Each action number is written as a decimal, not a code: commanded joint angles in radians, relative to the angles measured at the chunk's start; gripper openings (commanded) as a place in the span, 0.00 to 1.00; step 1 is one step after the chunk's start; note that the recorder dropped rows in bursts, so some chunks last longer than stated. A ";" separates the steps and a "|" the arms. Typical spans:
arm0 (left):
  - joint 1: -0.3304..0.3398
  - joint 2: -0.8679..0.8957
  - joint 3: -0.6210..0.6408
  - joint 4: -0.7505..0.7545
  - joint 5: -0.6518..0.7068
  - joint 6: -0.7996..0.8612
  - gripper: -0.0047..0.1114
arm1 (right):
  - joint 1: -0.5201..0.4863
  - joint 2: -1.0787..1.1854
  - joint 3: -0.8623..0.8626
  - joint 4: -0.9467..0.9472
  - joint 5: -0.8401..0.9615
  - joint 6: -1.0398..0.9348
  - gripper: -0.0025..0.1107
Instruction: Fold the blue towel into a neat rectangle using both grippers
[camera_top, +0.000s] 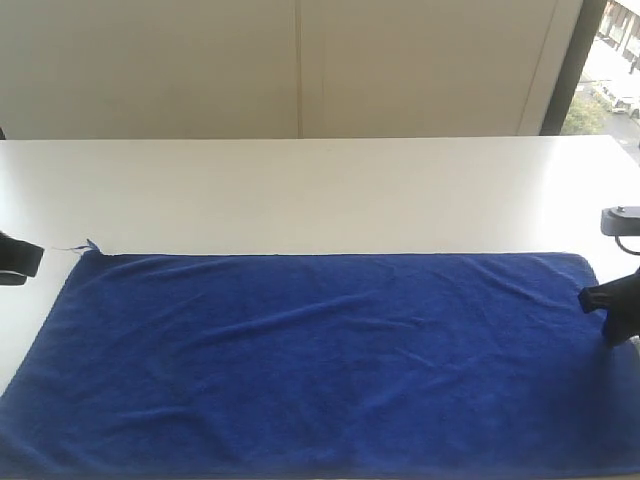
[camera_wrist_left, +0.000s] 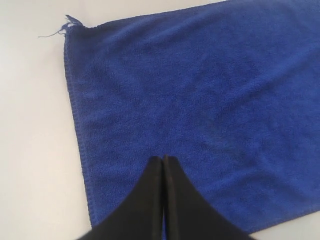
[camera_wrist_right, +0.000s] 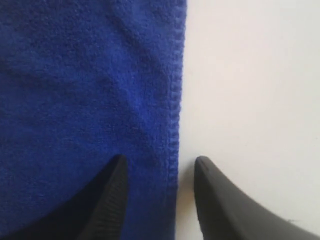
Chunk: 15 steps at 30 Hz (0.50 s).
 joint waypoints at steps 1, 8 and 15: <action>0.003 -0.006 0.003 -0.019 0.012 0.000 0.04 | -0.004 0.024 -0.003 -0.019 0.011 0.029 0.35; 0.003 -0.006 0.003 -0.050 0.012 0.037 0.04 | -0.004 0.061 -0.003 -0.008 0.031 0.029 0.19; 0.003 -0.006 0.003 -0.063 0.012 0.060 0.04 | -0.004 0.057 -0.003 -0.008 0.029 0.029 0.02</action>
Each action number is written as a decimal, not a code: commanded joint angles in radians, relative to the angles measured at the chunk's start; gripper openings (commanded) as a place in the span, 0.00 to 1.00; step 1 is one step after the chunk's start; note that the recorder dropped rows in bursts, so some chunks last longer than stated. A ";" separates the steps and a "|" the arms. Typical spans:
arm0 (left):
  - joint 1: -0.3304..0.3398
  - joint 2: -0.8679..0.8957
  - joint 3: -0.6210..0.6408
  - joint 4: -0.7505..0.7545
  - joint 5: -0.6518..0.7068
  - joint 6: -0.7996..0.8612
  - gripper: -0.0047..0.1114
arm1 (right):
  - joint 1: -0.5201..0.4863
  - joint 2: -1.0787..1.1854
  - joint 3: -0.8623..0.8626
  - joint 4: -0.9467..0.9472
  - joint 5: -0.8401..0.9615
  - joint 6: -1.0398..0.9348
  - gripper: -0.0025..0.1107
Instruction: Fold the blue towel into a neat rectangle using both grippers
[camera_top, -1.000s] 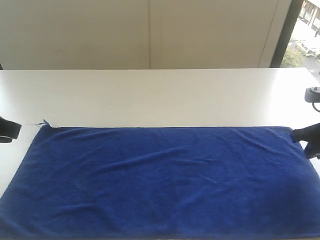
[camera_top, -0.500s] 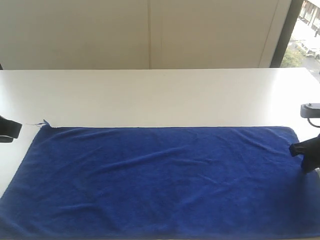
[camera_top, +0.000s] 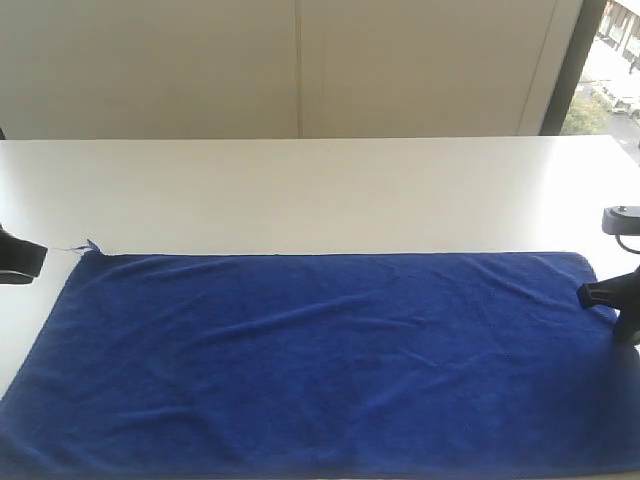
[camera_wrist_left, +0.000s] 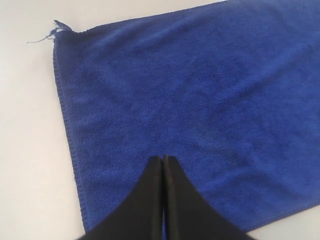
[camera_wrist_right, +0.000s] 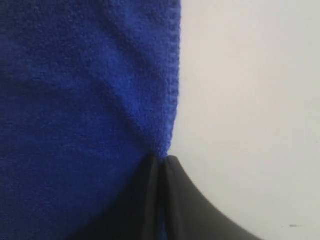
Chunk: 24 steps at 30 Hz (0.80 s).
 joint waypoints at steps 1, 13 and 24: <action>0.003 -0.006 0.003 -0.016 0.014 0.010 0.04 | -0.002 0.030 0.011 -0.004 0.012 0.004 0.02; 0.003 -0.006 0.003 -0.020 0.018 0.010 0.04 | -0.003 -0.037 -0.011 -0.164 0.009 0.164 0.02; 0.003 -0.006 0.003 -0.040 0.030 0.017 0.04 | 0.141 -0.146 -0.033 -0.083 0.047 0.156 0.02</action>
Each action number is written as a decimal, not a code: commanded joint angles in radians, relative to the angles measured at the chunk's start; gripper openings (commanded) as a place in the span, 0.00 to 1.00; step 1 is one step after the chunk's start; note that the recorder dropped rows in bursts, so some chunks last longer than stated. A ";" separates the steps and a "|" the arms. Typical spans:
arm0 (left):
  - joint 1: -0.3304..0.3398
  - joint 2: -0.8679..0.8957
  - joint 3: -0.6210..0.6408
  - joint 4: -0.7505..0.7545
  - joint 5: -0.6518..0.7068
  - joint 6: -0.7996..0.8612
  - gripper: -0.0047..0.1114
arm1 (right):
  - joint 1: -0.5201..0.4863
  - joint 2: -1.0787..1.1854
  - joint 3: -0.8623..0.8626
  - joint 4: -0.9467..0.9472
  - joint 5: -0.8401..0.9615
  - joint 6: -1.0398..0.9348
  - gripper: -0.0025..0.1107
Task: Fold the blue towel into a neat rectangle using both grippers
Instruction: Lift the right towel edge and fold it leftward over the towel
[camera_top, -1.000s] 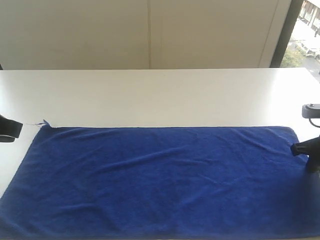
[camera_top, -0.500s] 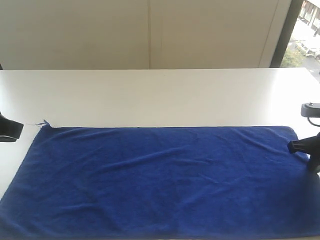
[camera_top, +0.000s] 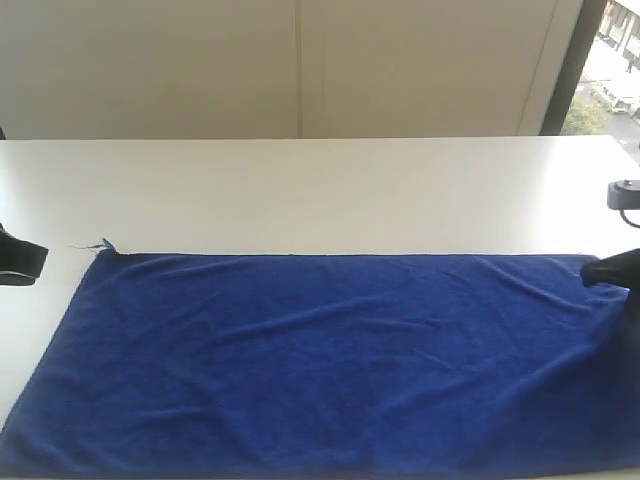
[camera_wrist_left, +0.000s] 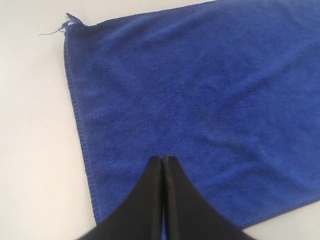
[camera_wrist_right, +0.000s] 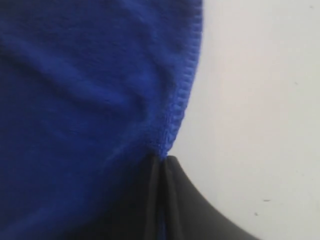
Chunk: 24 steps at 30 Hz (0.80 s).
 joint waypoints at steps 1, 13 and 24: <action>0.003 -0.006 0.003 -0.023 0.022 0.006 0.04 | 0.116 -0.054 -0.007 0.043 0.008 -0.002 0.02; 0.003 -0.006 0.003 -0.027 0.025 0.006 0.04 | 0.571 -0.051 -0.193 0.382 0.000 -0.088 0.02; 0.003 -0.006 0.003 -0.028 0.024 0.014 0.04 | 0.858 0.152 -0.521 0.490 0.001 -0.075 0.02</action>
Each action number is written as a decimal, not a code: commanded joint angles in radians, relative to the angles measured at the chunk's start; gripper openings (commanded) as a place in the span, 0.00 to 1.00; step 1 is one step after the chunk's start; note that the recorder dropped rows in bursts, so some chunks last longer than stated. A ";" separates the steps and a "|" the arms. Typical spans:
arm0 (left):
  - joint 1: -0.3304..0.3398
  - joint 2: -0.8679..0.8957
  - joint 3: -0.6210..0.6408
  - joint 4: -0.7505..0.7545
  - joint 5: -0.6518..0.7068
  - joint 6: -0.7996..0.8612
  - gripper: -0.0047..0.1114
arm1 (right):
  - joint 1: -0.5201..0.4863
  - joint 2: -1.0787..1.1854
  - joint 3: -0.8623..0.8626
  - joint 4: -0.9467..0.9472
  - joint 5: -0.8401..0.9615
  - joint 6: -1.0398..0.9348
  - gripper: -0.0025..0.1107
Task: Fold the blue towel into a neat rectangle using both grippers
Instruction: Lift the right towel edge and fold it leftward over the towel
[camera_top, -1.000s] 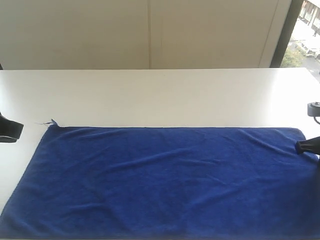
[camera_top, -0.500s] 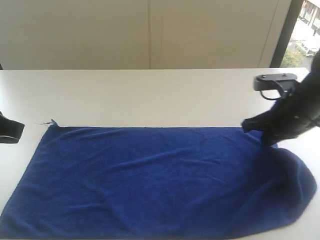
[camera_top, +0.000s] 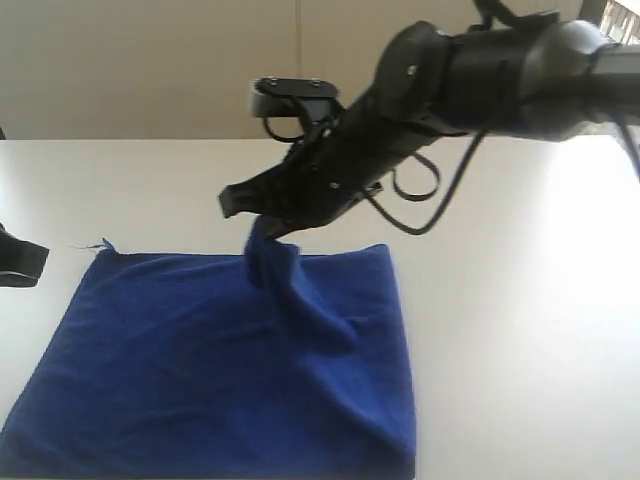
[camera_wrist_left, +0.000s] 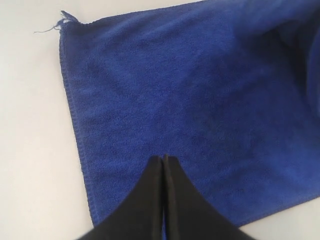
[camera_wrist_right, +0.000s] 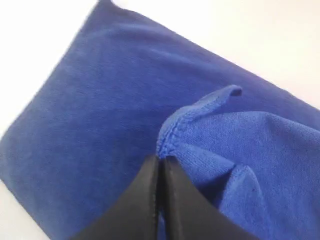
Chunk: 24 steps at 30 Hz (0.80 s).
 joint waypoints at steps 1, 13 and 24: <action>0.003 -0.006 0.003 -0.017 0.016 0.014 0.04 | 0.088 0.088 -0.133 0.027 0.003 0.002 0.02; 0.003 -0.006 0.003 -0.011 0.007 0.016 0.04 | 0.215 0.267 -0.377 0.049 0.000 0.052 0.02; 0.003 -0.006 0.003 0.021 0.005 0.006 0.04 | 0.202 0.296 -0.402 0.019 0.008 0.050 0.44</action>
